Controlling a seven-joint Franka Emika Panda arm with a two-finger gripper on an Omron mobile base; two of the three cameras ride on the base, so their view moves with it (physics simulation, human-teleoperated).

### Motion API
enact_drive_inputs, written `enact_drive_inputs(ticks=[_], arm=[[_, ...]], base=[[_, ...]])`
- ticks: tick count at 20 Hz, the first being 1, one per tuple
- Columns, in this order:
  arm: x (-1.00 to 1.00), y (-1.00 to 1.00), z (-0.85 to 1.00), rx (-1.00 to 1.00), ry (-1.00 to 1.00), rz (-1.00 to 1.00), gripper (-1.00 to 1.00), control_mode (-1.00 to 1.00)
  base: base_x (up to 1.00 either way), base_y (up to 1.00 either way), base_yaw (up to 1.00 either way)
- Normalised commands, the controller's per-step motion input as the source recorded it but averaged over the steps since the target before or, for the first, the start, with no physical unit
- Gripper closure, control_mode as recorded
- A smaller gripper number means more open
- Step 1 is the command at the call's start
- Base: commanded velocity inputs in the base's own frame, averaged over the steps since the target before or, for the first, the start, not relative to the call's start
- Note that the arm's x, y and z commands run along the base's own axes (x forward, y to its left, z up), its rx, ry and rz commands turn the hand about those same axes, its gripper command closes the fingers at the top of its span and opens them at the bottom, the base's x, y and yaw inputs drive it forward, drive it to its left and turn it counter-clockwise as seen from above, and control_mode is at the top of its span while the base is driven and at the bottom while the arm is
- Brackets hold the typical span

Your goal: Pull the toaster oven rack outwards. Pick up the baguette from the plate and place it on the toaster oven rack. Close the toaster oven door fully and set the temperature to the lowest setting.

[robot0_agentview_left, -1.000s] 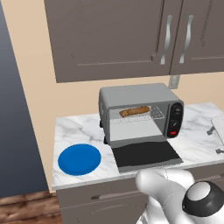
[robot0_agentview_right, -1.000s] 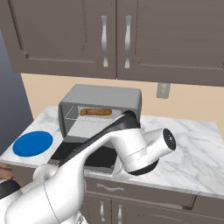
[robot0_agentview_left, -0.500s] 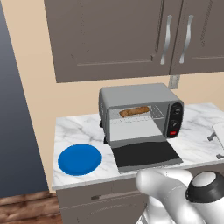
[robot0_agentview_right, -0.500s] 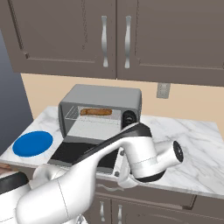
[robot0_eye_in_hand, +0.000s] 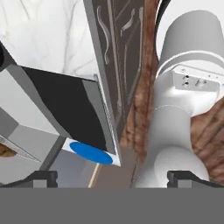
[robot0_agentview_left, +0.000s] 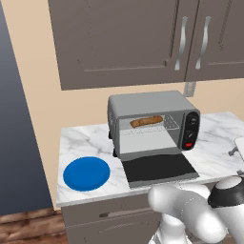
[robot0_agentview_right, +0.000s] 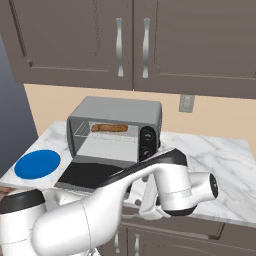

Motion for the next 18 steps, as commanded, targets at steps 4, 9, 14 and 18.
enact_drive_inputs(ticks=[4, 9, 14, 18], arm=[[0.19, 0.00, -0.21, 0.02, 0.01, 0.00, -1.00, -1.00], [0.25, 0.00, -0.25, 0.01, 0.03, 0.00, -1.00, -1.00], [0.29, 0.00, -0.30, 0.01, 0.08, 0.00, -1.00, -1.00], [0.25, 0.00, -0.31, 0.00, 0.04, 0.00, -1.00, -1.00]], base=[[0.00, 0.00, 0.00], [0.00, 0.00, 0.00], [0.00, 0.00, 0.00], [0.00, 0.00, 0.00]])
